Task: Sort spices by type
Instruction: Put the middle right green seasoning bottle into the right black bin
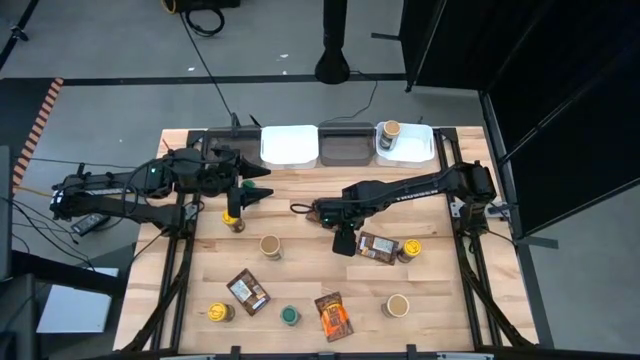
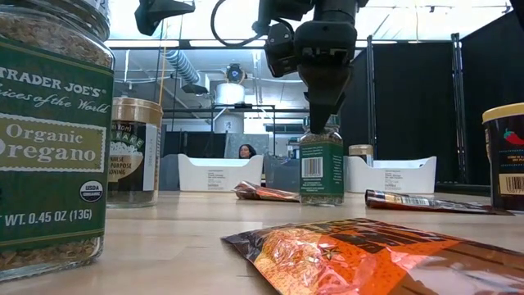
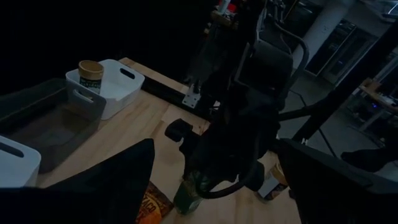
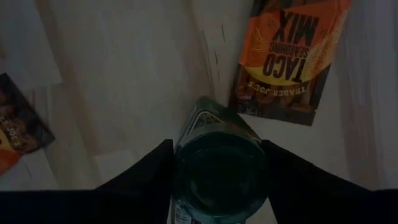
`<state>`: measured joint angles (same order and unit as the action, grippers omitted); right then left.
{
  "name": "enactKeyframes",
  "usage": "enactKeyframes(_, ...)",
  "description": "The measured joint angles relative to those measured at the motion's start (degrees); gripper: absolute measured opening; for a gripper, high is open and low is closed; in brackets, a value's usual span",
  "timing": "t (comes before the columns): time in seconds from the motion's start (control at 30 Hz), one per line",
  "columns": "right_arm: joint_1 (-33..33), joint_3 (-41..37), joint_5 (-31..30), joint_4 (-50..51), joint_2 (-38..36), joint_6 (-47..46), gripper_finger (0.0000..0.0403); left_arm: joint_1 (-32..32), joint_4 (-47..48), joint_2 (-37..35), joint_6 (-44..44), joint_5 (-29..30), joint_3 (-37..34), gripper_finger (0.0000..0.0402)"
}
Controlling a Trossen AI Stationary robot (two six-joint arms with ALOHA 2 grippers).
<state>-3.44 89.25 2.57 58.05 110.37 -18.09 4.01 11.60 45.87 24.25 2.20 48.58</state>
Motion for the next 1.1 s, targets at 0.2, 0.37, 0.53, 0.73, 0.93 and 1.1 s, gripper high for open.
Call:
enactKeyframes(0.2,0.00,-0.02,-0.21,0.18,0.00,-1.31,0.0211,-0.02,0.02,0.00,0.02,0.00,0.00,0.0349)
enactKeyframes(0.37,0.06,-0.20,-0.85,0.72,-1.08,-1.46,0.0211,0.00,0.00,0.00,0.02,0.00,0.00,0.0349)
enactKeyframes(0.53,2.40,-0.20,-1.17,0.91,-4.32,-1.45,0.0211,0.00,-0.02,0.00,0.02,0.00,0.00,0.0349)
enactKeyframes(0.73,7.70,1.24,-3.33,1.51,-6.38,1.05,0.0211,0.00,-0.05,0.00,0.02,0.00,0.00,0.0349)
enactKeyframes(0.93,15.62,8.38,-5.78,1.56,-6.40,7.79,0.0211,0.00,-0.09,0.00,0.02,0.02,0.00,0.0349)
enactKeyframes(1.1,23.55,12.94,-7.10,1.02,-6.40,11.79,0.0211,0.00,-0.48,0.00,0.02,0.02,0.00,0.0349)
